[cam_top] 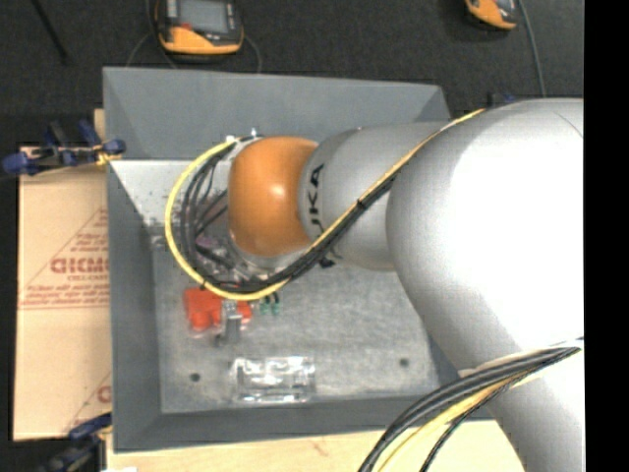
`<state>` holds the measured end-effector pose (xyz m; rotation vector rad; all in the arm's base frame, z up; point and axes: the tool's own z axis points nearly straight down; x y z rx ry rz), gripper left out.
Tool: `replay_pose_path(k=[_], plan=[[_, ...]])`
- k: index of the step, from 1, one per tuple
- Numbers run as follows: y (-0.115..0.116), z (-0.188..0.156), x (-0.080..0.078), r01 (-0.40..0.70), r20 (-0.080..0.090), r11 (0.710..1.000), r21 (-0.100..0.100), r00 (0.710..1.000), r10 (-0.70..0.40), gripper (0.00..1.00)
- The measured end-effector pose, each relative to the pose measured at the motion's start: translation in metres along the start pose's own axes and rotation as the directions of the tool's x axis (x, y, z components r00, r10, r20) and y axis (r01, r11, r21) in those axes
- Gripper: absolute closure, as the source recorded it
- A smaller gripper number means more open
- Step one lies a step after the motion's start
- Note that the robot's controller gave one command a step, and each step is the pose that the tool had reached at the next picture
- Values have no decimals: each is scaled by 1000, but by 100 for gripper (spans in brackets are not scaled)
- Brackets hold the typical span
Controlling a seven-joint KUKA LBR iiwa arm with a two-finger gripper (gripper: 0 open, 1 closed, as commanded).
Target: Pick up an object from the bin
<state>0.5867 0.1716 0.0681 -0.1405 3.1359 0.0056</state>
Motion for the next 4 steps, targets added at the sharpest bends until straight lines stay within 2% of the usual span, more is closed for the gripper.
replay_pose_path(k=[1,2,3,4], plan=[[-24,-35,3,-11,5,1000,3,1000,11,0],[-18,-38,15,-114,-1,994,3,994,114,0],[-28,-4,12,-212,6,977,-1,977,212,0],[-18,-5,18,-157,3,988,5,988,157,0]])
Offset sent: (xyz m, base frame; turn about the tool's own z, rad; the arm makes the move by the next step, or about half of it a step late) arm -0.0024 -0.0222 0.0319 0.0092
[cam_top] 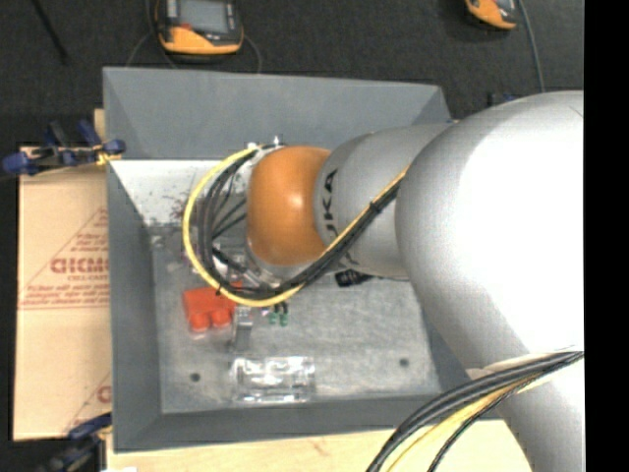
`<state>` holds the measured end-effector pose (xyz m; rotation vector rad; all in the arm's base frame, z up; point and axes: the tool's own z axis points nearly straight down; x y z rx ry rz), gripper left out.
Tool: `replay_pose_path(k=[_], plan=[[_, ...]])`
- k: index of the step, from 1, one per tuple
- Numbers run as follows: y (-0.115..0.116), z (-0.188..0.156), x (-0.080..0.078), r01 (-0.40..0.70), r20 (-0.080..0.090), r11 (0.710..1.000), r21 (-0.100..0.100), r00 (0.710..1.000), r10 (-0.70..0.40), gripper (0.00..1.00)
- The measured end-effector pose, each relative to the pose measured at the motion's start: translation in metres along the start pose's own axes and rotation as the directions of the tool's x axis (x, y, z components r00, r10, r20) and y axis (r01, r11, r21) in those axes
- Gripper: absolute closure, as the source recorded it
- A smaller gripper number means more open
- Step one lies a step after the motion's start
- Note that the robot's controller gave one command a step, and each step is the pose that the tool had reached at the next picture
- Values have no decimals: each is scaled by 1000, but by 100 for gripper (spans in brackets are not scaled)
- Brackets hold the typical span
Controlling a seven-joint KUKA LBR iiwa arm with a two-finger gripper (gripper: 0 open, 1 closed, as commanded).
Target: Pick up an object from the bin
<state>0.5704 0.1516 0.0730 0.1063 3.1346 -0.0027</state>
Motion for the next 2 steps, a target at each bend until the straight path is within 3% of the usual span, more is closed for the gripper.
replay_pose_path(k=[1,2], plan=[[1,1,1,0,-3,1000,-1,1000,0,100],[0,-34,-1,-3,1,1000,-3,1000,3,100]])
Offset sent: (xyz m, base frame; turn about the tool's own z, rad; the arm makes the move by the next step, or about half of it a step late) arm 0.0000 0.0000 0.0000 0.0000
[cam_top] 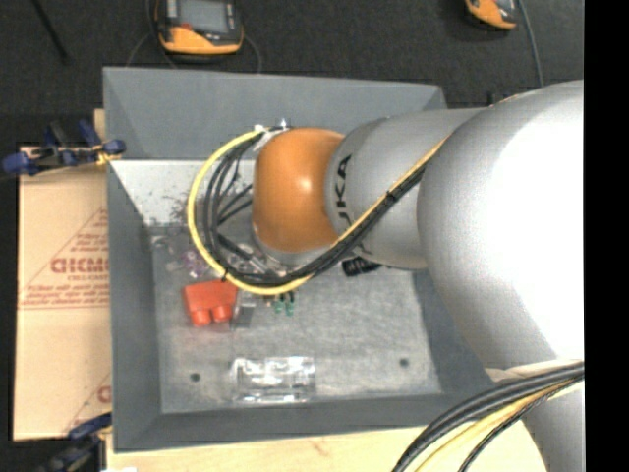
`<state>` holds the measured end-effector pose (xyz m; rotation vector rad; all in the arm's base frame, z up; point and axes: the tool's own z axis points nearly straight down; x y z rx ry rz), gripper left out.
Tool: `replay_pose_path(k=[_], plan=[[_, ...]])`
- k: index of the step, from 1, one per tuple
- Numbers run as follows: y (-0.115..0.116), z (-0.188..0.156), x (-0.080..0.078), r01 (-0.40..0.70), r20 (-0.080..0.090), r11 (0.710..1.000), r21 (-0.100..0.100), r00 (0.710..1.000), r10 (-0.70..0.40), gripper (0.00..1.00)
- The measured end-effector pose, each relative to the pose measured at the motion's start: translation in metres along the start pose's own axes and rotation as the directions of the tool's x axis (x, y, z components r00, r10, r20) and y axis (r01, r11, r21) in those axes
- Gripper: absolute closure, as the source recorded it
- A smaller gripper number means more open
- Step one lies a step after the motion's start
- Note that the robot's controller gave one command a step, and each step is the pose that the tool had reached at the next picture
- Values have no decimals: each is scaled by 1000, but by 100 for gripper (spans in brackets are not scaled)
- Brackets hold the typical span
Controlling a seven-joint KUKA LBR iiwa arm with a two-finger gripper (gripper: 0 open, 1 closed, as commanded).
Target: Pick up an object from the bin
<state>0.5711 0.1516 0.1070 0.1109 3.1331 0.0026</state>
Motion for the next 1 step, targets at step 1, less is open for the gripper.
replay_pose_path(k=[1], plan=[[0,-63,-3,0,3,1000,-1,1000,0,100]])
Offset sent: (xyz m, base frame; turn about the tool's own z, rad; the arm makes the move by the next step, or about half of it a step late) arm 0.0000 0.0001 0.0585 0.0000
